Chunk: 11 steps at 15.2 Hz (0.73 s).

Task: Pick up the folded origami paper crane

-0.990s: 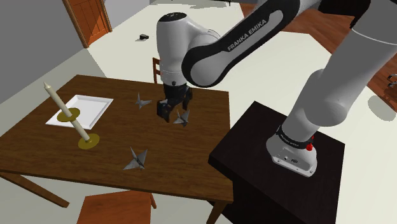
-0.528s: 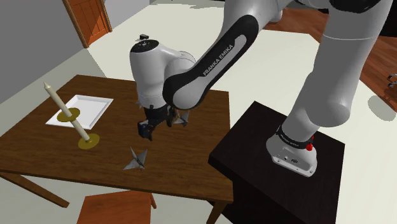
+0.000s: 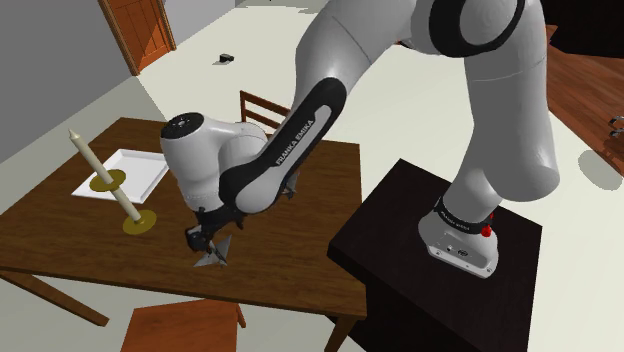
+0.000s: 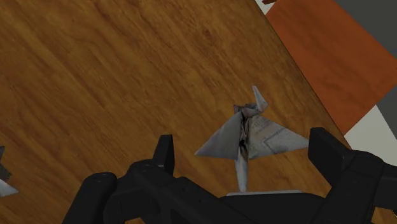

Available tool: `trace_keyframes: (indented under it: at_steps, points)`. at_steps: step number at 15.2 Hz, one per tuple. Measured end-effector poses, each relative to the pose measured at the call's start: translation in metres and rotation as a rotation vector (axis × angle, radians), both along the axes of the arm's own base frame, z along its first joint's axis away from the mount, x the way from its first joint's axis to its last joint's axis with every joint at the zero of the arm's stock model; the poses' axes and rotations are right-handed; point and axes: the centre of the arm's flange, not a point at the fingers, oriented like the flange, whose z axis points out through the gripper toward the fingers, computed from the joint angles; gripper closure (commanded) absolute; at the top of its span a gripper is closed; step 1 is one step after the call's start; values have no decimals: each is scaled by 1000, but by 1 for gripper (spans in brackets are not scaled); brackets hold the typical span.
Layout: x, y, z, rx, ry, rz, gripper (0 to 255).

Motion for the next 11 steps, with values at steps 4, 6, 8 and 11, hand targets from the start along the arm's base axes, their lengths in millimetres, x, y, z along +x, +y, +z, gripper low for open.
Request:
trace_keyframes:
  at_steps: [4,6,8,11]
  points:
    - [6,27,-27,-3,5,3,0]
    - [5,30,-36,-4,6,2,0]
    - [6,31,-47,-4,6,2,0]
    - [5,31,-63,-4,6,3,0]
